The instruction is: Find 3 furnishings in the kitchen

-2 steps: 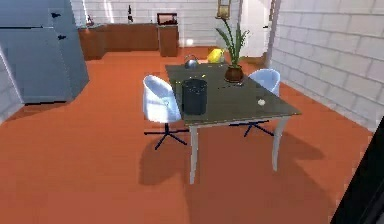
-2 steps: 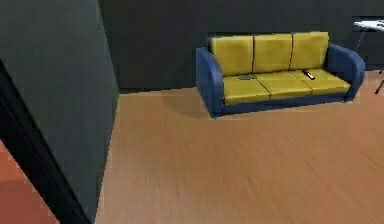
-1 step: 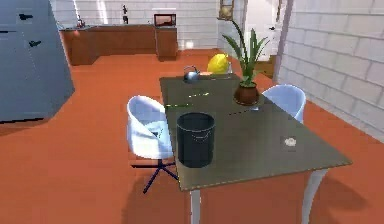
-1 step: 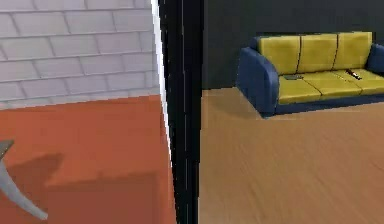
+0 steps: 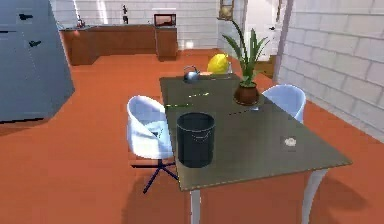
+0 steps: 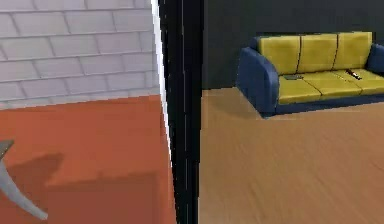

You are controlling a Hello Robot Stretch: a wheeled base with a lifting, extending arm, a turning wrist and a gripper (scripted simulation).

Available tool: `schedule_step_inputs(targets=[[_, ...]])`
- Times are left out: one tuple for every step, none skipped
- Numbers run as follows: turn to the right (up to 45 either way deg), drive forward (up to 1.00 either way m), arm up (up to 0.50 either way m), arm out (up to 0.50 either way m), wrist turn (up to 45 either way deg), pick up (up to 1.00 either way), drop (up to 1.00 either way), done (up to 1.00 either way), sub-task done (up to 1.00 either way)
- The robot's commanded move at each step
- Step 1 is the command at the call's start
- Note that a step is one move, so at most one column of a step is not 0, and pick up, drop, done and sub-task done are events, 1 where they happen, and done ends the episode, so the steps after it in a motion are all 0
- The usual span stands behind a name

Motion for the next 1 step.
schedule_step_inputs(targets=[[-30.0,0.00,0.00,0.00,0.0,0.00,0.00,0.00,0.00]])
